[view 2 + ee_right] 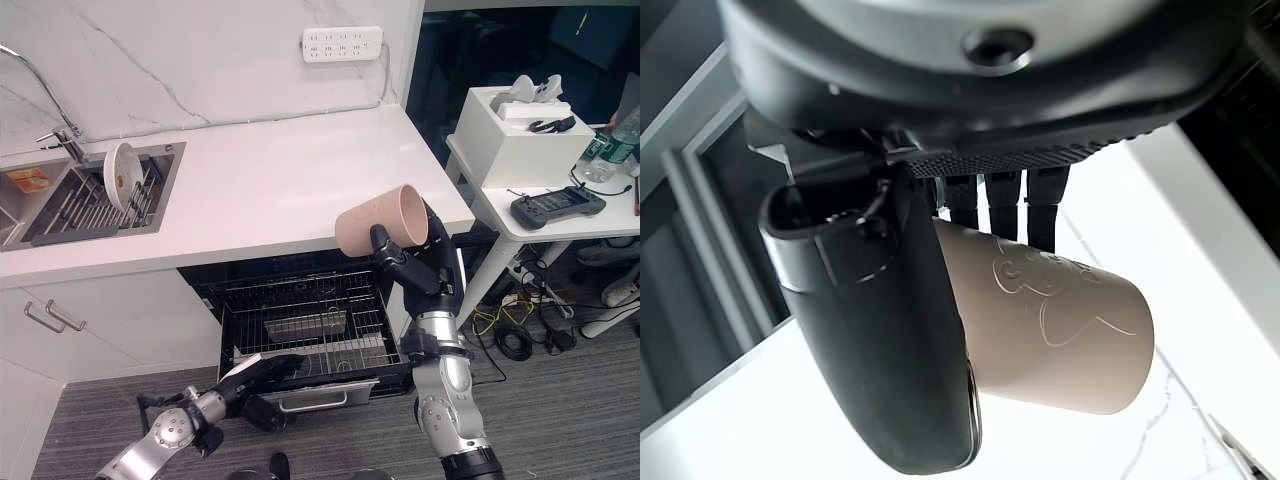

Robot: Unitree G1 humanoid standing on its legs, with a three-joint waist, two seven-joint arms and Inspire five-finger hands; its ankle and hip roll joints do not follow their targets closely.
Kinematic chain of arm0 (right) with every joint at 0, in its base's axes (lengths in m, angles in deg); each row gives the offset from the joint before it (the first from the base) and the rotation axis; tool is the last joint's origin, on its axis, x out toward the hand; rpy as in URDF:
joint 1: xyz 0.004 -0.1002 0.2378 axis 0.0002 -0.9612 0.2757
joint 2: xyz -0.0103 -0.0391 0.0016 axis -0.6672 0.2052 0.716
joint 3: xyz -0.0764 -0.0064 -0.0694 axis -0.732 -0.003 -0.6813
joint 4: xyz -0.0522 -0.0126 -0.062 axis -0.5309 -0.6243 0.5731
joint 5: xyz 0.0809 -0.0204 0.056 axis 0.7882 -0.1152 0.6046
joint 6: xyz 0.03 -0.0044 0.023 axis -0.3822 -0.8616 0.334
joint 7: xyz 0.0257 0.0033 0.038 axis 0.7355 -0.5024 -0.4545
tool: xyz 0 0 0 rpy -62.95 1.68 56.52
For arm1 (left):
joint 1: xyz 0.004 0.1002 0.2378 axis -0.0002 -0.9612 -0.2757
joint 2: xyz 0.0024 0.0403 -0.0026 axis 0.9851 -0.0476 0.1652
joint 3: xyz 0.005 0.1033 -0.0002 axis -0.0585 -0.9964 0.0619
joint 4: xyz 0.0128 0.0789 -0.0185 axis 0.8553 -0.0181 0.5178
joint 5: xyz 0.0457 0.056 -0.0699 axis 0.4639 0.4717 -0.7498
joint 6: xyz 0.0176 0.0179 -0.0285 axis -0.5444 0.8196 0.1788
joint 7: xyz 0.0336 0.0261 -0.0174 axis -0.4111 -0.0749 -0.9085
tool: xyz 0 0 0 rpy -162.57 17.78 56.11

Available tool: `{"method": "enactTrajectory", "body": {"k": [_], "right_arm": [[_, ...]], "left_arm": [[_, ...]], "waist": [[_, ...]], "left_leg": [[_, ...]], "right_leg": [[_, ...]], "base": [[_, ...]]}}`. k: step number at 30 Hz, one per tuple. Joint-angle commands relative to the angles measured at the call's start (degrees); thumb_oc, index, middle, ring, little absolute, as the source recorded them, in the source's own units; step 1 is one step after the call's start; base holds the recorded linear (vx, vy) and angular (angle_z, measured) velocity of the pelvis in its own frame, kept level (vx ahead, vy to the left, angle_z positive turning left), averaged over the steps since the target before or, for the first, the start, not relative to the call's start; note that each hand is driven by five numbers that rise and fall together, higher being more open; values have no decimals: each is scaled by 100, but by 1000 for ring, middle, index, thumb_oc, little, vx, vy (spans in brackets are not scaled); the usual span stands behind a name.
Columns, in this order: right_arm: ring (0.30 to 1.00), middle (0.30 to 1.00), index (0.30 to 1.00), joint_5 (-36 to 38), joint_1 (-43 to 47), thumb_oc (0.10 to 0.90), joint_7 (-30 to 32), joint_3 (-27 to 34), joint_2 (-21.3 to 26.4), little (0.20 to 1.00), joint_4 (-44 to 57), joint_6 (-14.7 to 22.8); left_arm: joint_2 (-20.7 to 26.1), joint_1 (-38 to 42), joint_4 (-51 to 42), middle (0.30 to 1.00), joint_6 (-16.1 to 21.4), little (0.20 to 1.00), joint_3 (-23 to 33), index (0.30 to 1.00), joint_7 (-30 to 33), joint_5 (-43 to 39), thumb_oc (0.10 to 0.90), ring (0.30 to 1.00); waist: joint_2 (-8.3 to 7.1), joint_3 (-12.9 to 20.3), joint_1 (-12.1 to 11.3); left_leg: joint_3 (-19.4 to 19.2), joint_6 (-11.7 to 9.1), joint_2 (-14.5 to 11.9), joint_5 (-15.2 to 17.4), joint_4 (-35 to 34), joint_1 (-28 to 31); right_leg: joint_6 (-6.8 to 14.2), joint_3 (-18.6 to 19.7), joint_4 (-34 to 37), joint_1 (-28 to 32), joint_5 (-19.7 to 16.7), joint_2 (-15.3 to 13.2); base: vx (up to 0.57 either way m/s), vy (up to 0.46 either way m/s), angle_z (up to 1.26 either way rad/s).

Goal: Place the dishes in the dishwasher.

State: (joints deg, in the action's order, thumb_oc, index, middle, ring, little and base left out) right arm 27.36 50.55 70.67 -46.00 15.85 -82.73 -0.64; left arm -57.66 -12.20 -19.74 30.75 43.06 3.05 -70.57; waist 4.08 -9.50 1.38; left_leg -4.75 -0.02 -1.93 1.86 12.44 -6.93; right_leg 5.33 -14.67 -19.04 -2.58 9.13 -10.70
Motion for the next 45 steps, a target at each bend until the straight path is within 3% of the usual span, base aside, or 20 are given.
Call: {"method": "enactTrajectory", "body": {"k": [1,6,13,18,21,25,28,32,45], "right_arm": [[300,300,300,-79,308,400,-551,178,-21,300,251,278],[300,300,300,-351,85,400,-582,199,-102,300,-262,185],[300,300,300,-774,90,400,-606,85,-34,300,-946,168],[300,300,300,-1219,333,400,-435,-26,104,300,-1666,148],[300,300,300,-1344,584,400,-416,-9,244,300,-2341,81],[300,300,300,-2318,1075,400,-211,-152,520,300,-3161,-182],[300,300,300,-3380,1519,400,38,-369,939,300,-3642,-481],[300,300,300,-3602,2659,400,5,-588,1462,300,-4416,-979],[300,300,300,-3671,3821,400,67,-778,1839,300,-5573,-1216]], "left_arm": [[400,316,-667,900,200,900,620,900,-415,-262,800,900],[538,143,-911,900,136,900,960,900,-579,161,800,900],[744,119,-867,900,301,900,1076,900,-110,839,800,900],[954,192,-866,900,574,900,1142,900,28,1453,800,900],[1125,209,-1020,900,677,900,1138,900,-210,1807,800,900],[1595,452,-1151,900,1167,900,803,900,-533,2628,800,900],[1908,660,-1435,900,1286,900,569,900,-944,2719,800,900],[2348,1075,-1610,900,1401,900,218,900,-1046,2410,800,900],[2642,1747,-1734,900,1461,900,-271,900,-516,2127,800,900]], "waist": [[-83,228,-75],[-74,201,-115],[-83,189,-198],[-85,182,-352],[-65,153,-491],[0,73,-610],[35,-44,-707],[123,-401,-819],[369,-1018,-783]], "left_leg": [[-320,-27,-67,923,475,202],[-278,-25,-64,904,475,183],[-205,-42,-34,889,475,155],[-129,-60,-6,884,475,126],[-59,-76,8,869,475,83],[30,-102,57,822,475,-16],[112,-110,85,754,475,-138],[232,-89,182,660,475,-393],[227,-41,278,547,475,-705]], "right_leg": [[178,193,185,89,81,264],[190,116,185,92,79,227],[190,37,185,108,104,191],[184,-46,185,132,123,152],[171,-136,185,147,138,111],[166,-220,185,141,152,70],[162,-259,185,82,112,36],[147,-238,185,-135,27,18],[142,-110,185,-497,-131,50]], "base": [[15,0,4],[3,-1,1],[8,-2,3],[39,-5,14],[60,3,11],[76,28,24],[43,4,26],[-36,-19,20],[-61,13,2]]}}
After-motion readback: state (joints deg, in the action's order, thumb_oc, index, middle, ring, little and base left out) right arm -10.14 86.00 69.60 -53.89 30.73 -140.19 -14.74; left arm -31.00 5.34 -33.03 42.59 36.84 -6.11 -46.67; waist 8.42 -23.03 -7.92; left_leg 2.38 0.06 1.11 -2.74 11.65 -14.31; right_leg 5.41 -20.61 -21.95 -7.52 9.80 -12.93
